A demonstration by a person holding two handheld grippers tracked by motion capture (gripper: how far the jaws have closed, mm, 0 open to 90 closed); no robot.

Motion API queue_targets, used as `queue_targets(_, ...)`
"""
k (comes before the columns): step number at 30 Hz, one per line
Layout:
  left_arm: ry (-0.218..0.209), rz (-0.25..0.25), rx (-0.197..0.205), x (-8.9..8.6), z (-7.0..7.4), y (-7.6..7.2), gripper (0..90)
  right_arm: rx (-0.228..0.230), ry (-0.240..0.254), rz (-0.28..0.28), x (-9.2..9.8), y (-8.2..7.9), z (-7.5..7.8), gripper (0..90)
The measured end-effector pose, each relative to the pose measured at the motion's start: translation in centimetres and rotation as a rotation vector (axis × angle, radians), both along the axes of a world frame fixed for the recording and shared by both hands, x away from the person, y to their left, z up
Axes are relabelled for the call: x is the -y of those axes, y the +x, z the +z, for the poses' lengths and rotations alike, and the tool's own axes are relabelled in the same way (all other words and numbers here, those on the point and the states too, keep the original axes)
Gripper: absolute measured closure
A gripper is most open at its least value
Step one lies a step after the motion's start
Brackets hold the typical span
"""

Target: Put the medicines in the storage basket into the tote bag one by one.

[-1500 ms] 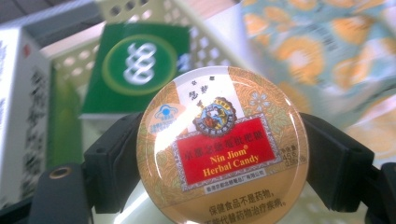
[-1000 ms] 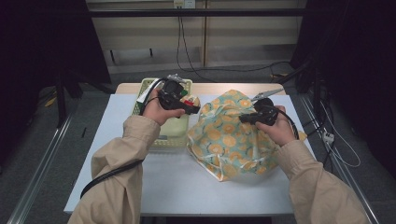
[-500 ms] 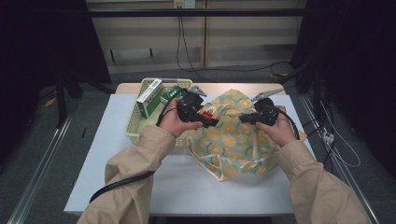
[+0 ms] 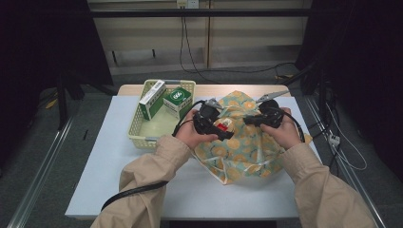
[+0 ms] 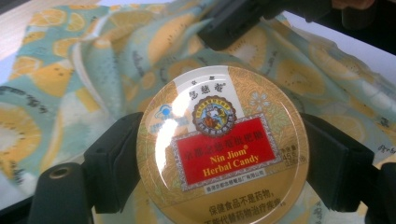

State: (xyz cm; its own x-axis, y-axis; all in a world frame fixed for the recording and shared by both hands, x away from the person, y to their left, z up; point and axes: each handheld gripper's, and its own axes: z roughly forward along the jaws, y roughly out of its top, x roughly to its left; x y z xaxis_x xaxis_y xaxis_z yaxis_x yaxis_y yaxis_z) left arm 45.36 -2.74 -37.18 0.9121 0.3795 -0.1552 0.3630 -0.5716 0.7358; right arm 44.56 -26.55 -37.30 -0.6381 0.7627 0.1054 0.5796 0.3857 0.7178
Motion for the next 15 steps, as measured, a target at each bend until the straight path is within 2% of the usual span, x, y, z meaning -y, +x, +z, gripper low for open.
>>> queue_targets(7,-0.012,-0.002,-0.025,1.2,-1.1,-0.2,20.4,0.01,0.002,-0.002,0.1,-0.1,0.2,90.0)
queue_targets(9,-0.002,0.002,-0.012,1.6,-1.3,-0.2,20.5,0.015,0.001,-0.002,0.2,-0.1,0.3,90.0)
queue_targets(15,0.019,0.012,-0.012,2.3,-2.0,0.1,20.5,0.026,-0.001,-0.006,0.6,-0.3,0.8,90.0)
